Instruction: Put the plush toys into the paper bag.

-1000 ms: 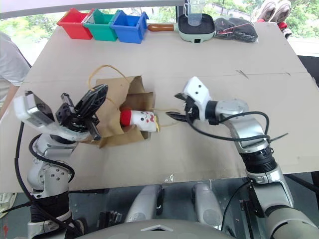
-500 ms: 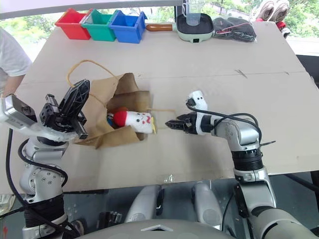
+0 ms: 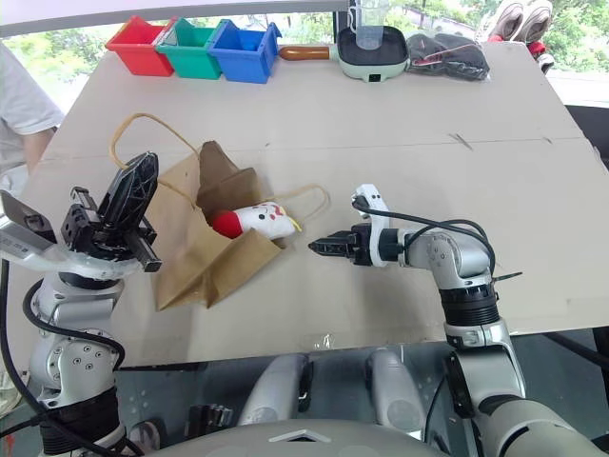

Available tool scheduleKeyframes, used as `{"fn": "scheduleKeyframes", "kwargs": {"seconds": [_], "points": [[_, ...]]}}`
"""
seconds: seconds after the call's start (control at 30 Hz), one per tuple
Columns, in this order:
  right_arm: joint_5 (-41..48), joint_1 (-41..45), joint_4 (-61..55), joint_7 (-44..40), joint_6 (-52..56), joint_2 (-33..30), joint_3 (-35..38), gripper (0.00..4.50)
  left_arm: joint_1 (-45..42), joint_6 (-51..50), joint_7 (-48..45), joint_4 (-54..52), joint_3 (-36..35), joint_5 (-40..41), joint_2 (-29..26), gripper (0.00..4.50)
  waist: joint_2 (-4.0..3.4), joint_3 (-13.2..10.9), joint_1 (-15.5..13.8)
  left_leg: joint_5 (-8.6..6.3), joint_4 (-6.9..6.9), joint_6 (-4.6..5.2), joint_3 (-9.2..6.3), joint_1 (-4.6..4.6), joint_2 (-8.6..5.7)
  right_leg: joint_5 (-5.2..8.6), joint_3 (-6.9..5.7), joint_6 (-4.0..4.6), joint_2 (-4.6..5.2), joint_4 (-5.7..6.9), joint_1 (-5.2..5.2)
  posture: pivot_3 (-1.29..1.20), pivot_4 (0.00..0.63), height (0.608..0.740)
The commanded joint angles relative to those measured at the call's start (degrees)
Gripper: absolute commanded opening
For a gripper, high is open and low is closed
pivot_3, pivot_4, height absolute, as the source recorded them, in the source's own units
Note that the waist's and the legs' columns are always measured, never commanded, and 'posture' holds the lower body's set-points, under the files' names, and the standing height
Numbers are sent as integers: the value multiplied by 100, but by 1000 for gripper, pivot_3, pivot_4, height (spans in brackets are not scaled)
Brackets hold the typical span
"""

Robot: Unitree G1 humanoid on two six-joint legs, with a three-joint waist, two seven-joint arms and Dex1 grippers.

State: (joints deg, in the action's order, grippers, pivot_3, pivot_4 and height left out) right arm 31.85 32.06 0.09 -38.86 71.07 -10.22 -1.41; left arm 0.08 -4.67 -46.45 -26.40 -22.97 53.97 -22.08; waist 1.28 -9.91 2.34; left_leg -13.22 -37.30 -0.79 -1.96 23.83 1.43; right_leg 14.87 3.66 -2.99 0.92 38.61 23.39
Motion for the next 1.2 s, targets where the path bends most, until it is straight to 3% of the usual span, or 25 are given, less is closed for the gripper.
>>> {"fn": "scheduleKeyframes", "kwargs": {"seconds": [0.03,0.2,0.4,0.5,0.63,0.67,0.8,0.93,1.2], "points": [[99,164,379,294,-106,297,278,2875,-17,89,14,-249,-8,34,4,0,3,2,9,0,0,0,-1,0,1,0,0,0,-1,0,0,0,150,740],[183,690,1151,434,-390,572,692,2875,-37,59,-9,-213,-8,81,-56,0,2,1,12,0,0,0,2,-3,2,0,3,0,-3,3,0,0,150,740],[-49,1363,2545,410,-1227,993,639,2875,-64,46,33,-267,84,58,-23,0,1,1,13,0,6,0,2,-1,2,0,3,1,-3,-1,1,0,150,740],[-86,1523,2898,269,-1547,1086,606,2008,-22,63,76,-337,97,55,-4,0,1,1,14,0,9,0,3,0,2,0,3,1,-3,-5,1,0,150,740],[255,1559,2820,-40,-1833,1181,910,151,74,90,172,-424,56,41,21,0,1,1,-1,0,9,0,3,1,2,-1,2,0,-1,-6,0,0,150,740],[394,1545,2678,-160,-1838,1178,985,38,92,94,217,-445,45,48,36,0,0,0,-2,0,8,0,3,1,2,-1,2,0,-1,-6,0,0,150,740],[1349,1637,1703,-257,-1314,1198,1466,38,33,73,394,-421,-94,171,14,0,-4,-3,1,0,9,0,2,2,2,-1,1,0,-1,-7,1,0,150,740],[2482,2081,335,471,-664,1163,1956,38,-506,-85,748,79,-405,348,-237,0,-7,-7,1,0,8,0,-6,9,4,-1,-8,1,-2,-4,4,0,150,740],[3034,2248,-485,1418,-500,720,2078,38,-952,-351,750,908,29,-274,-411,0,-3,-4,0,0,12,0,-3,11,1,0,-7,0,1,-13,3,0,150,740]]}}
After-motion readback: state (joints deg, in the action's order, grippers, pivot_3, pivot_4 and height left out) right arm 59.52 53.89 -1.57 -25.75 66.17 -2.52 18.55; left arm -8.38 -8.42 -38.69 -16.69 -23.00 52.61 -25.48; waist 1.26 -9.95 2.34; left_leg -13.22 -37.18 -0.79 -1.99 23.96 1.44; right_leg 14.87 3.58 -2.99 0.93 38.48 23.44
